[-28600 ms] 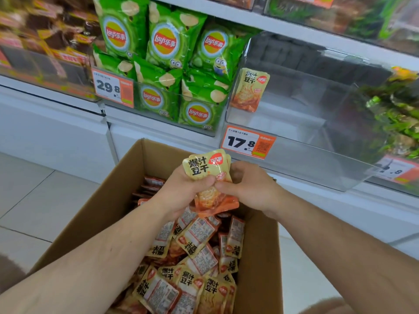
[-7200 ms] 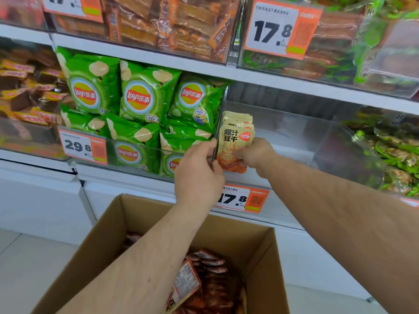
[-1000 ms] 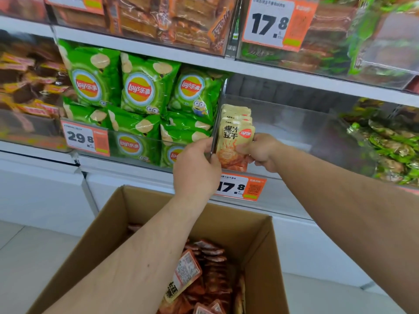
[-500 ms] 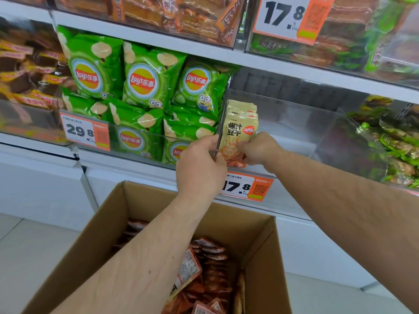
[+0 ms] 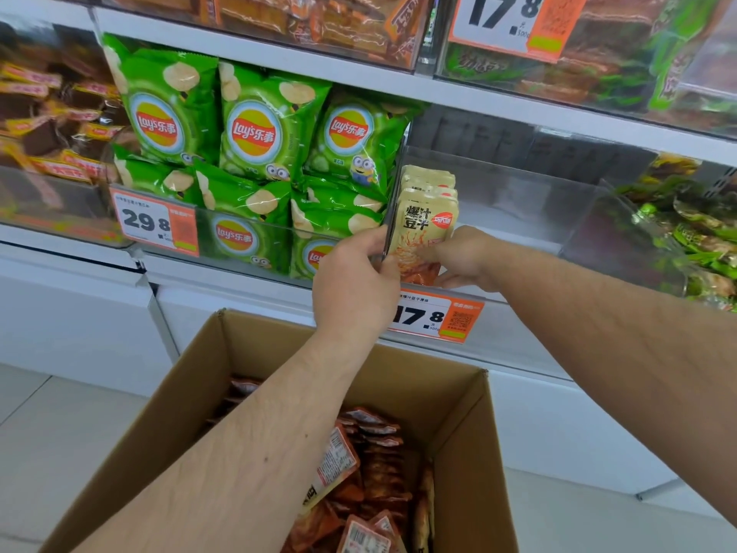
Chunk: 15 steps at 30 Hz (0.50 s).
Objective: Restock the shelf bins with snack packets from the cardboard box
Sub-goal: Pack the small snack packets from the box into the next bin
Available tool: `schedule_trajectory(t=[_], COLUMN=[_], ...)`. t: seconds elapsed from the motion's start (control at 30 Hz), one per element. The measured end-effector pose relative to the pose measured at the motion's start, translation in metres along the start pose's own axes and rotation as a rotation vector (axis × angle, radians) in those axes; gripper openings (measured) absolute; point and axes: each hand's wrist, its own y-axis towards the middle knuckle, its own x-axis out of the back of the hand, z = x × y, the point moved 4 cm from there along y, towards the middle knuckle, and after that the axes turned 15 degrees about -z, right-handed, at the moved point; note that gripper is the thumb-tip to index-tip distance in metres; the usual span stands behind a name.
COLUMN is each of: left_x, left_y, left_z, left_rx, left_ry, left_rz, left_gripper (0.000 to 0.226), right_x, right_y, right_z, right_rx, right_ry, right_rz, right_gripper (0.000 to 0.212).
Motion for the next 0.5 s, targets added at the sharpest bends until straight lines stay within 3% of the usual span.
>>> schedule_trajectory(t=[0.07,0.17,0.27,0.33,0.4,0.5], left_x=[-0.001,0.004,0.026,0.043,0.054,0.063], left_y=[0.0,-0.001,-0.009,-0.02,-0.033,-0.055], left_z=[0.002,0.009,0.03,0.056,0.087,0.124], left_rx=[0.02,0.101,0.169,0.204,0.256,0.318], left_ry=[-0.027,-0.111,-0.169,-0.116,0.002,0.165], left_rz=[0.029,0.065,0.017,0.005,0.067,0.156], left_gripper=[0.033,0.034,0.026,0.015,0.013,0.015], right_x=[0.007,0.024,0.038,0.028,0.0,-0.066], right_y=[-0.008,-0.026,-0.058,-0.102,-0.141,-0.163], right_z=[0.0,0.008,0.023,0.028,0.021,-0.009], right_rx=[-0.012,0.03,0.406,0.677,0.798,0.732], right_ry=[-0.013,-0.15,-0.385,-0.249,-0.1,-0.223], right_rz=[0.012,-0.097,-0.498,-0.653,-0.575,-0.249], right_gripper=[0.012,0.025,0.036,0.027,0.013,0.007])
